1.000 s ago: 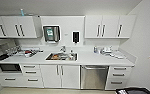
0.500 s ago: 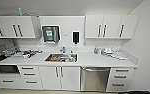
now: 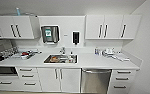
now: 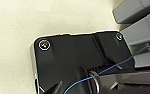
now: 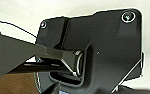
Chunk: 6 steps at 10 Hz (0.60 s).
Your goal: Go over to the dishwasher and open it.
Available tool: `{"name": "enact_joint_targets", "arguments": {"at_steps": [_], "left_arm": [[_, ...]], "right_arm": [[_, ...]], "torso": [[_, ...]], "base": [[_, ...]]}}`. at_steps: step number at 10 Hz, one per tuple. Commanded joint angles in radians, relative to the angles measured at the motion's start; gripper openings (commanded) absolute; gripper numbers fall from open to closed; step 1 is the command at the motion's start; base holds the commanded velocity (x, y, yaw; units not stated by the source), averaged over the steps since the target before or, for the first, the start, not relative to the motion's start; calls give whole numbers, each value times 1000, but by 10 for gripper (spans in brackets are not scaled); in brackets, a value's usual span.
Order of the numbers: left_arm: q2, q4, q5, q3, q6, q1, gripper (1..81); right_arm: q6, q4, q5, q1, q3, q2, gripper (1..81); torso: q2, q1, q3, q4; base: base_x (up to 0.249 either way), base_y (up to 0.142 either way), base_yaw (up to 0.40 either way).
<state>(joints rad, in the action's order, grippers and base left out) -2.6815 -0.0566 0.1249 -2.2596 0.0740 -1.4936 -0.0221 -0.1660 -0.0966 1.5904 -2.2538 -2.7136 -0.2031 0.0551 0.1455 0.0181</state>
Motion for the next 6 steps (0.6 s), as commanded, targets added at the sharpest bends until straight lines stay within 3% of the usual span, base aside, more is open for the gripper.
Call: {"name": "enact_joint_targets", "arguments": {"at_steps": [1, 6], "left_arm": [[21, -5, -44, 9, -3, 51, 811], [23, -5, -45, 9, -2, 52, 811]], "right_arm": [[4, -12, 49, -39, 7, 18, 811], [2, -10, 49, -45, 7, 16, 811]], "torso": [[0, 0, 0, 0], [0, 0, 0, 0]], "base": [[114, 0, 0], [114, 0, 0]]}}
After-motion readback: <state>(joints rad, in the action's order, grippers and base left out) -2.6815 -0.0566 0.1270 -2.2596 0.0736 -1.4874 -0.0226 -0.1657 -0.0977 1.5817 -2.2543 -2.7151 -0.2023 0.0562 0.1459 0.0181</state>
